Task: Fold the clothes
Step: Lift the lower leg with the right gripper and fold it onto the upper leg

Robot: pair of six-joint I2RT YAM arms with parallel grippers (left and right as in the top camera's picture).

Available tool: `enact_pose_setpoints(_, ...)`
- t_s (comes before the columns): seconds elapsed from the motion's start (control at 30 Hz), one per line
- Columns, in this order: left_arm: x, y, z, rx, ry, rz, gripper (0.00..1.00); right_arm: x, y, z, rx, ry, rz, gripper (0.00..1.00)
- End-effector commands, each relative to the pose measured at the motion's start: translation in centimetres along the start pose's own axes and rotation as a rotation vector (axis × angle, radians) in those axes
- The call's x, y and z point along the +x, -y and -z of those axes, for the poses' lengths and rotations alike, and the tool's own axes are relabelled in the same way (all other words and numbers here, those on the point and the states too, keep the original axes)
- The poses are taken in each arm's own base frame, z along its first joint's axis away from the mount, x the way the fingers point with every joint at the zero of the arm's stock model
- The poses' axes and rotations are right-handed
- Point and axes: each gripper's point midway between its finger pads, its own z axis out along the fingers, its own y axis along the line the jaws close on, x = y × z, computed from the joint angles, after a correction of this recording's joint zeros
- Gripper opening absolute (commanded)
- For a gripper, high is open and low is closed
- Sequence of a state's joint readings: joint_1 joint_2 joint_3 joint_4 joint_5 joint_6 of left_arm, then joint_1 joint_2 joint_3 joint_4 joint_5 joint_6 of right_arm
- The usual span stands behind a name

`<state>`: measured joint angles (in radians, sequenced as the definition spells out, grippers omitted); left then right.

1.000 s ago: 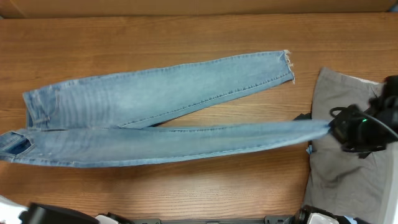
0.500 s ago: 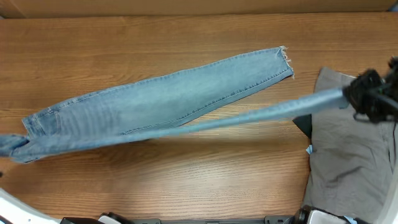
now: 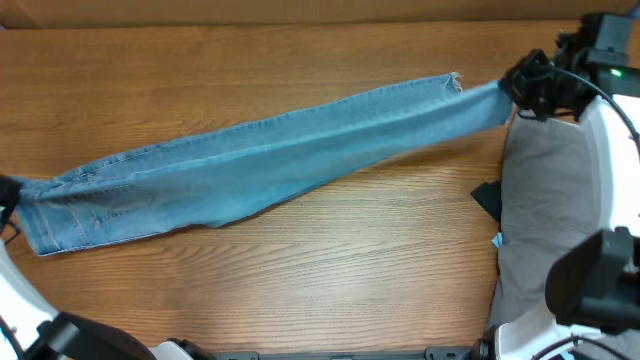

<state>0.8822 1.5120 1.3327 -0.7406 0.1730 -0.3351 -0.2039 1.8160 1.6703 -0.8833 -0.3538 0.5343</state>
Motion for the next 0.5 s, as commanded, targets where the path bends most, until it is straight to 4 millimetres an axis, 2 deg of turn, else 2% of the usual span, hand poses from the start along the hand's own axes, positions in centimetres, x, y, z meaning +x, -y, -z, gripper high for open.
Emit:
enact_pose_setpoints(0.0,0.4,1.5,-2.6,-0.011,-0.019,-0.046,0.13,-1.0,-1.2,-2.0,-0.005,0.038,0.022,0.04)
enact_pose_setpoints(0.07,1.3,2.3,-4.1,-0.012,-0.054,-0.062,0.13,-1.1,-1.6,-3.4,-0.012,0.042,0.014,0.04)
enact_pose_setpoints(0.2,2.6,2.7,-6.0,-0.015,-0.1,-0.078,0.14,-1.2,-0.7,-5.8,0.006,0.035,-0.021,0.04)
enact_pose_setpoints(0.33,2.5,2.4,-6.4,-0.032,-0.096,-0.078,0.15,-1.3,0.3,-8.5,0.014,0.021,-0.025,0.04)
enact_pose_setpoints(0.47,2.3,2.0,-6.4,-0.057,-0.088,-0.079,0.18,-1.5,-0.1,-10.2,-0.016,0.024,-0.01,0.04)
